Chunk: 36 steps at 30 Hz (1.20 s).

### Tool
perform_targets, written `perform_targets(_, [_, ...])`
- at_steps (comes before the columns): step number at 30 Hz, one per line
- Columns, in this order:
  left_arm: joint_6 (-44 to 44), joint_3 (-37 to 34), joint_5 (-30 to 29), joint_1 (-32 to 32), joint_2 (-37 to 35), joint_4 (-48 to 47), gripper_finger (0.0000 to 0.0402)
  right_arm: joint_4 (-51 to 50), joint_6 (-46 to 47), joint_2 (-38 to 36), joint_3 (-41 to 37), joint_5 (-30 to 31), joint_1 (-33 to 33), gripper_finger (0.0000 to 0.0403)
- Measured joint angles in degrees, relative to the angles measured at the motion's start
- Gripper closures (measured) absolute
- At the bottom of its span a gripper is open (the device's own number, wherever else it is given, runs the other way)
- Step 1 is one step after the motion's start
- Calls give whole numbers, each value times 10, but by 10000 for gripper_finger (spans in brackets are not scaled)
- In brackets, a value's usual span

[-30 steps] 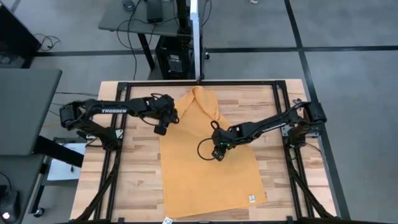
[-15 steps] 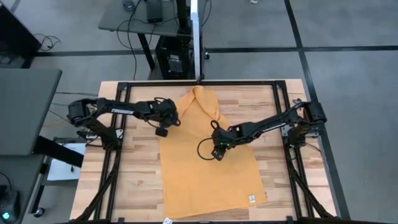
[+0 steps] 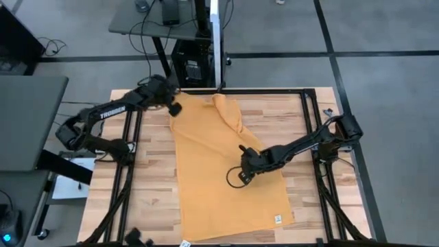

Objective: Roll towel
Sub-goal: Fold the yellow towel

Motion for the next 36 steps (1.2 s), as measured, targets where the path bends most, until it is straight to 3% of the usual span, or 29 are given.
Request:
perform_targets(4, [-16,-20,1,45,10,-2,393,11,12,-1,-5,1,2,214])
perform_targets(9, [-19,-10,7,55,9,-22,350,19,-26,-8,-7,-10,-19,214])
perform_targets(12, [-12,27,76,44,-4,-63,316,7,-69,-31,-7,-11,-49,214])
perform_targets(17, [-95,79,238,1,-42,-92,280,-2,-172,-91,11,-11,-126,214])
perform_targets(20, [-145,69,293,-57,-50,-91,276,32,-213,-104,15,-15,-192,214])
perform_targets(23, [-188,29,293,-137,-46,-101,279,85,-235,-78,15,-91,-267,214])
perform_targets(28, [-351,-74,291,-293,-35,51,287,213,-248,-1,15,-199,-331,214])
perform_targets(31, [-452,-125,249,-378,-19,181,288,243,-258,25,16,-205,-349,214])
perform_targets(36, [-569,-177,149,-482,32,235,289,170,-333,40,26,-202,-386,214])
